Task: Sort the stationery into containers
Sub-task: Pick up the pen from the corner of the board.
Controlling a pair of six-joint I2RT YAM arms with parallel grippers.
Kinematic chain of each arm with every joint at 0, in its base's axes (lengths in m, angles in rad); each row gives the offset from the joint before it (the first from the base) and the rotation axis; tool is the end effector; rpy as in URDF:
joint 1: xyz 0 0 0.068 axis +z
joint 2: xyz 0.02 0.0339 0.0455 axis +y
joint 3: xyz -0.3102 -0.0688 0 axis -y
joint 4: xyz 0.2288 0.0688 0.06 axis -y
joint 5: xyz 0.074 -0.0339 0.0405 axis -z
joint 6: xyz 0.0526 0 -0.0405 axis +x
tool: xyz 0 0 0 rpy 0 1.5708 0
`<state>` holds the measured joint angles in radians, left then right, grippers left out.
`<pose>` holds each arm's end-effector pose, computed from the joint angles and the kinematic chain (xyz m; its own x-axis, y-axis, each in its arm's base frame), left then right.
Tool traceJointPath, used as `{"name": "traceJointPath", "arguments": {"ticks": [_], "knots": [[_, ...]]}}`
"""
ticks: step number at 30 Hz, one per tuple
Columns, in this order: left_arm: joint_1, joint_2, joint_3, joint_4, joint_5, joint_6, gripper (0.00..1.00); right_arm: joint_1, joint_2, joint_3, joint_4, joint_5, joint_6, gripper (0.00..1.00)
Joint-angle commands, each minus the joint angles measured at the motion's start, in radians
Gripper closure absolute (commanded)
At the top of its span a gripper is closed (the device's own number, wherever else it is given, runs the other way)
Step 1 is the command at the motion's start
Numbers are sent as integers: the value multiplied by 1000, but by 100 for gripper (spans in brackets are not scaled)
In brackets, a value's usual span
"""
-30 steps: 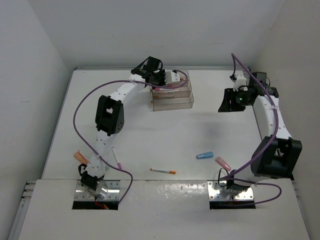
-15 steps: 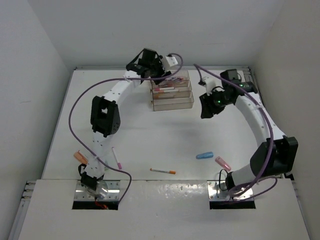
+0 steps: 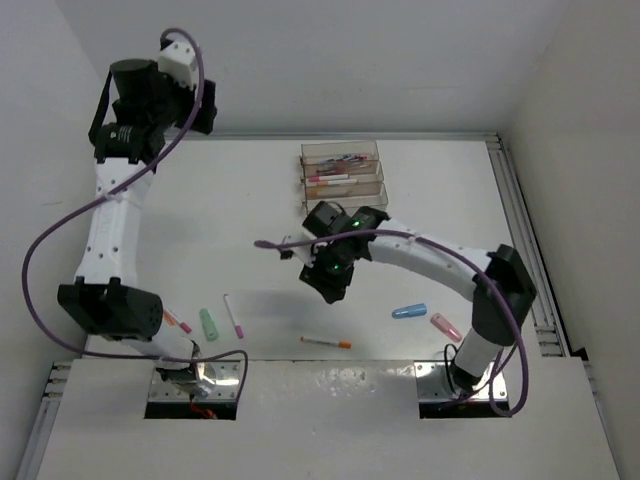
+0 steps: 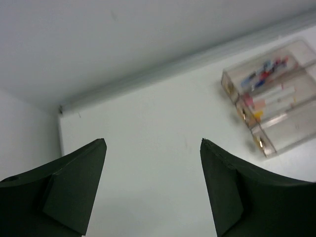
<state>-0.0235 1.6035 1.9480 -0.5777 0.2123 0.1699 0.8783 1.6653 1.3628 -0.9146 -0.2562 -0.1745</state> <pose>0.3469 -0.0192 0.5283 -0.1892 0.1698 -0.9672 0.2637 0.9575 0.1165 0.1997 0.2616 0.2943 -0.4509 -0.8065 -0.3824 -0.8924 0.4164 0.1740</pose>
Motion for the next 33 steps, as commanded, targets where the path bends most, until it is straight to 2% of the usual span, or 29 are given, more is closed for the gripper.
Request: {"name": "traceJointPath", "arguments": {"ticks": [1, 4, 6, 11, 15, 20, 27, 31, 33], "knots": [[58, -103, -217, -102, 9, -55, 17, 97, 79, 28, 13, 57, 47, 55], [83, -290, -360, -65, -25, -3, 16, 160, 123, 12, 2, 20, 84, 51], [103, -339, -403, -65, -39, 11, 16, 206, 143, -13, 13, 40, 96, 46], [138, -439, -501, -85, -41, 10, 16, 258, 192, -39, 43, 64, 128, 46], [154, -485, -540, -73, -39, 2, 17, 315, 226, -63, 97, 161, 162, 50], [158, -501, -546, -71, -37, -10, 17, 340, 225, -146, 200, 251, 305, 57], [160, -507, -571, -44, -21, -27, 17, 367, 237, -188, 267, 354, 283, 60], [160, -504, -577, -34, -11, -41, 17, 372, 260, -215, 316, 391, 273, 71], [158, -508, -584, -27, -7, -38, 17, 379, 269, -234, 330, 419, 268, 73]]}}
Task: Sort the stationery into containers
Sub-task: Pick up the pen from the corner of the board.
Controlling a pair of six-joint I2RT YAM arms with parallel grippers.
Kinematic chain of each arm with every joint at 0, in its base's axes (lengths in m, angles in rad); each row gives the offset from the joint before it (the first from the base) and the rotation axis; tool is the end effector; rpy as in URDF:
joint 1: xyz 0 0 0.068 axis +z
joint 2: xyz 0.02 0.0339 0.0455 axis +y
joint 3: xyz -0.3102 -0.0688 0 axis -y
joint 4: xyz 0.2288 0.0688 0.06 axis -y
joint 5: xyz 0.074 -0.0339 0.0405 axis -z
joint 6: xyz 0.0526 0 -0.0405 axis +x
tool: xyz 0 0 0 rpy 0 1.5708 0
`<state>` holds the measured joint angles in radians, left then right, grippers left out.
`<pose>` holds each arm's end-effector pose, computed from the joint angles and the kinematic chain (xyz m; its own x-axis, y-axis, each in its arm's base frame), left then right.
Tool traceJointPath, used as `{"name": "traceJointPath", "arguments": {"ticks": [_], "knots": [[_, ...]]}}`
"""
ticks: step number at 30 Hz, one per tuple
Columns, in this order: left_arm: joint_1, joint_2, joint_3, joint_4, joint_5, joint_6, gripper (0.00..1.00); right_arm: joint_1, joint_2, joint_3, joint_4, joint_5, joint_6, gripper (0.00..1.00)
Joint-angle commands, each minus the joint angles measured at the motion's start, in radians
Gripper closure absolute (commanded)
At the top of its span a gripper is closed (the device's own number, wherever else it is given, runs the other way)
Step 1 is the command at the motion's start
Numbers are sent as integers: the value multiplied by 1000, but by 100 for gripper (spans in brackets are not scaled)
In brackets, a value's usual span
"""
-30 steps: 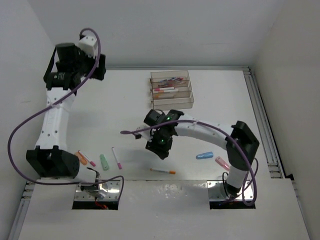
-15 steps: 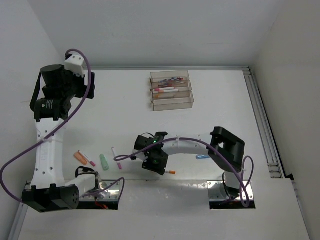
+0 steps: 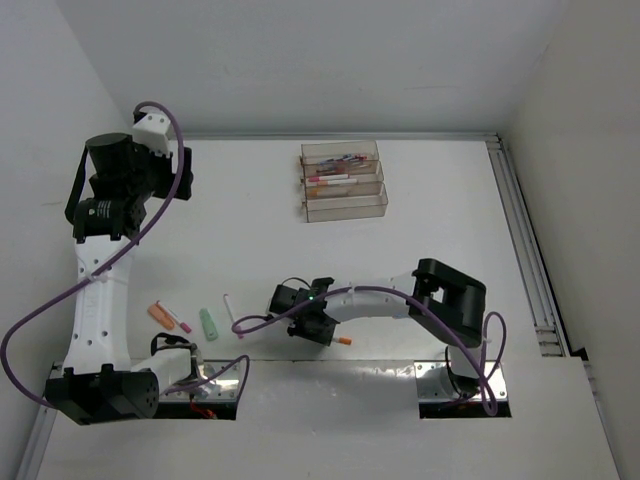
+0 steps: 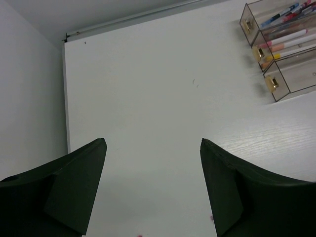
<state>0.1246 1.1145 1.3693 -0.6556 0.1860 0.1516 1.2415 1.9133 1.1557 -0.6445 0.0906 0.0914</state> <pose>0.2050 0.0159 0.4587 -0.3756 0.1025 -0.9211 0.1047 0.9922 0.0677 0.1186 0.3324 0.1675 -0.4030 -0.8982 -0.1753 -0.9045 0.4202 -0.0735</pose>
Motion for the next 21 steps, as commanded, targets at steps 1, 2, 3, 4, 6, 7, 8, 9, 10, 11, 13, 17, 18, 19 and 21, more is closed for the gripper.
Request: {"name": "traceJointPath", "arguments": {"ticks": [1, 2, 3, 4, 6, 7, 8, 9, 10, 11, 13, 17, 18, 19, 21], "knots": [[10, -21, -6, 56, 20, -14, 17, 22, 26, -36, 69, 80, -1, 74], [10, -22, -6, 68, 18, -6, 17, 24, 30, -43, 83, 84, -2, 75], [10, -24, -4, 76, 10, 0, 17, 23, 41, -59, 89, 93, -4, 79], [10, -25, -1, 82, 6, 11, 17, 22, 44, -68, 94, 112, -4, 81], [13, -19, 7, 96, 6, 22, 17, 6, 38, -94, 117, 112, -2, 91], [10, -16, 8, 94, 10, 28, 17, -26, 30, -99, 121, 94, 1, 95], [12, -10, 7, 94, 33, 31, 17, -46, 12, -100, 121, 77, 14, 98], [15, -10, 2, 96, 47, 29, 17, -113, -3, -99, 121, 43, 22, 100], [18, -12, -4, 105, 71, 28, 17, -158, -28, -100, 121, -48, 30, 100], [18, -16, -21, 115, 131, 22, 17, -200, -52, -99, 123, -86, 40, 100], [39, -34, -44, 167, 212, -12, 17, -354, -146, -103, 134, -277, 39, 100], [92, -62, -107, 273, 478, -142, 17, -676, -285, -18, 88, -634, 34, 100], [93, -70, -116, 302, 524, -176, 18, -710, -301, 7, 76, -691, 48, 100], [86, -68, -139, 316, 606, -199, 18, -746, -310, 60, 74, -786, 83, 100], [61, -74, -170, 368, 654, -282, 20, -807, -347, 97, 142, -850, 199, 100]]}}
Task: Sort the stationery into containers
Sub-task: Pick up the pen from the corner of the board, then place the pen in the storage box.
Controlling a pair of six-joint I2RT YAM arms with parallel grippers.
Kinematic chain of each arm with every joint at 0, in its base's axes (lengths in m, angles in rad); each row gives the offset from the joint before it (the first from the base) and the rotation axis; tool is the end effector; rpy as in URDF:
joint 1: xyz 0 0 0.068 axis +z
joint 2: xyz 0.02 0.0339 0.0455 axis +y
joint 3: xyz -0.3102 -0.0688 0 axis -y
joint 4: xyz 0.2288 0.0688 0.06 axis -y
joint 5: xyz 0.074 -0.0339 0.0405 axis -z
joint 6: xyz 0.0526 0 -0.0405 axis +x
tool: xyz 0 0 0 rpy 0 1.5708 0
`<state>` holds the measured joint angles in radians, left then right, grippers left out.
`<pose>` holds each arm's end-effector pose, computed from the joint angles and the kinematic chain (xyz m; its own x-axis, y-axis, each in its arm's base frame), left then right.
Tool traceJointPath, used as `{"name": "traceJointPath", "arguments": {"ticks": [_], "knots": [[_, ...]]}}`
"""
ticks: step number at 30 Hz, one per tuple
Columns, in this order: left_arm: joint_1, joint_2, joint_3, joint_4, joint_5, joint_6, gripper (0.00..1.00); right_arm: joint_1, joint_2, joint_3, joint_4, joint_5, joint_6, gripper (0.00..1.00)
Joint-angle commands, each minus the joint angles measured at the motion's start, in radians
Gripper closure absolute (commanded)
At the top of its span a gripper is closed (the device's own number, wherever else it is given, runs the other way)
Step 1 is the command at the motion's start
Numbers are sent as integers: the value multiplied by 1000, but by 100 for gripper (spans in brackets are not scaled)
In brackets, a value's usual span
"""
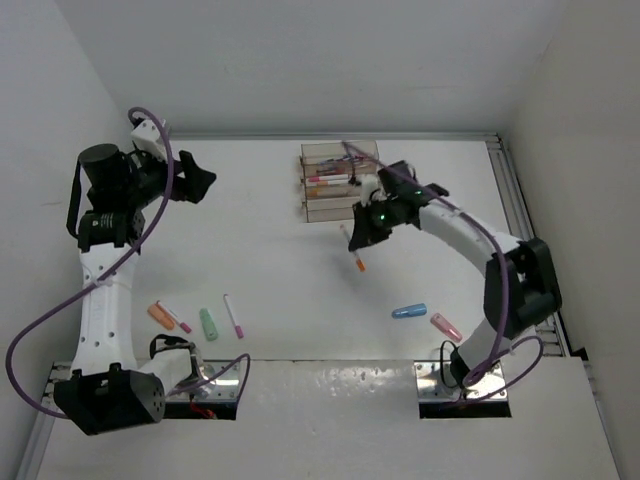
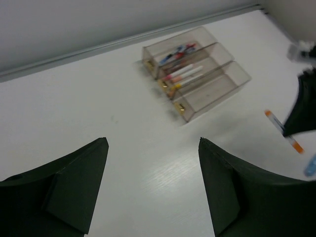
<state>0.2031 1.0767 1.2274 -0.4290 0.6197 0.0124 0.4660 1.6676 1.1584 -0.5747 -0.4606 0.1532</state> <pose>0.2044 0.0109 0.4482 -0.2643 -0.0441 -0.9634 0.3861 0.9106 -0.1476 0.2894 0.1717 0.2561 -0.8701 -0.2846 -0.4025 -0.4609 0.7591 0.4596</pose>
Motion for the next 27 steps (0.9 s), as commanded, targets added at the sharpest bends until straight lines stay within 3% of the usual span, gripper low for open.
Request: {"name": "traceJointPath", "arguments": {"ticks": [1, 3, 8, 12, 19, 27], "knots": [[-24, -38, -64, 163, 279, -175, 20, -38, -117, 104, 123, -323, 193, 100], [-33, -50, -116, 217, 317, -242, 21, -41, -164, 68, 335, -326, 392, 100], [-57, -23, -164, 262, 417, -351, 20, 34, -180, 64, 647, -265, 615, 100], [-120, 63, -126, 399, 485, -451, 19, 74, -118, 161, 677, -260, 664, 100], [-260, 103, -124, 473, 477, -500, 19, 128, -40, 251, 670, -236, 677, 100], [-261, 138, -143, 587, 448, -640, 22, 177, -16, 276, 674, -222, 660, 100]]}}
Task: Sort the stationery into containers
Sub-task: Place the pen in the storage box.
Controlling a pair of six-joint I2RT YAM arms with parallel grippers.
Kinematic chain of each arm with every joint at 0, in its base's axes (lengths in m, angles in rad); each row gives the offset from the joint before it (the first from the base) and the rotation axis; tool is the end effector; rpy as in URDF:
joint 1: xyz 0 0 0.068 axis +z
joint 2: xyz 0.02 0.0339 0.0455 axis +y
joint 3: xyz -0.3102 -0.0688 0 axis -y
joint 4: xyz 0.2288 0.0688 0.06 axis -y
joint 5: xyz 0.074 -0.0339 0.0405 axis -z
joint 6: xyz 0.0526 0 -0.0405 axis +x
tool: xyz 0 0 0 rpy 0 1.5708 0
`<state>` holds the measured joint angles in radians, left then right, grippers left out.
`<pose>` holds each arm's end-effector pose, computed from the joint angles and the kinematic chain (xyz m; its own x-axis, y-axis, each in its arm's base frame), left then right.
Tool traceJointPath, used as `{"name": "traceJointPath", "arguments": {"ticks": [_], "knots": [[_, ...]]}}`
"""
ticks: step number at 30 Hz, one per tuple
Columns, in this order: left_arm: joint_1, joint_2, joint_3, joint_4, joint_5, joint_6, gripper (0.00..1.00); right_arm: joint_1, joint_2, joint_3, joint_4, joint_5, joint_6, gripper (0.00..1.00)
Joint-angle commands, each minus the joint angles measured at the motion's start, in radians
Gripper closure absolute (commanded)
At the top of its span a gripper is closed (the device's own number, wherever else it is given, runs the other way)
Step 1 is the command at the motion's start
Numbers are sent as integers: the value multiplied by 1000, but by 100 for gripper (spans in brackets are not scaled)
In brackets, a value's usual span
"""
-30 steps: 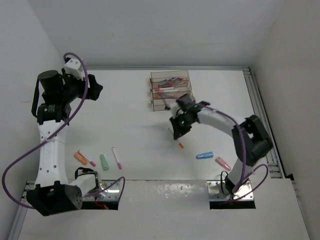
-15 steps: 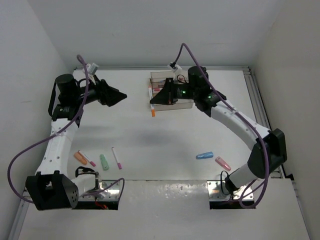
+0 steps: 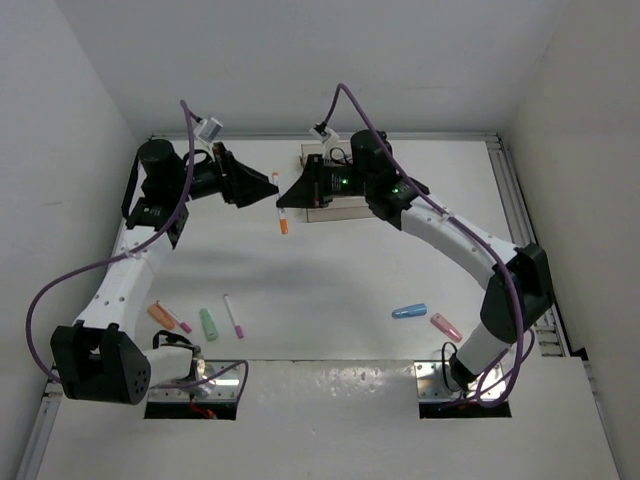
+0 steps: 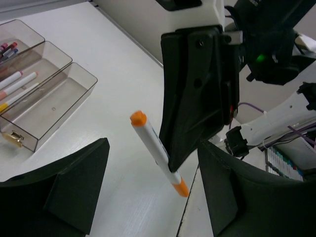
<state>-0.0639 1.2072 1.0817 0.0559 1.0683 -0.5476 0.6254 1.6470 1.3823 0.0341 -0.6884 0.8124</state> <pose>0.2398 -0.0615 0.4274 -0.5295 -0.2174 -0.8200 0.7350 0.3650 -0.5714 0.2980 0.2564 0.3947 -0.8196 0.0996 -0.5641 -0.5213 0.2787 0.8066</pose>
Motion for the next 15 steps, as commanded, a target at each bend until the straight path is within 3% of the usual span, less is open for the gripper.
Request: {"name": "traceJointPath", "arguments": {"ticks": [1, 8, 13, 15], "knots": [[6, 15, 9, 110, -11, -84, 23, 20, 7, 52, 66, 7, -2, 100], [-17, 37, 15, 127, -13, -115, 35, 34, 22, 81, 53, 24, -28, 100], [-36, 34, -14, 148, 7, -127, 54, 34, 27, 98, 49, 29, -38, 100], [-37, 35, -2, 150, 4, -124, 71, 30, 25, 96, 43, 27, -44, 100]]}}
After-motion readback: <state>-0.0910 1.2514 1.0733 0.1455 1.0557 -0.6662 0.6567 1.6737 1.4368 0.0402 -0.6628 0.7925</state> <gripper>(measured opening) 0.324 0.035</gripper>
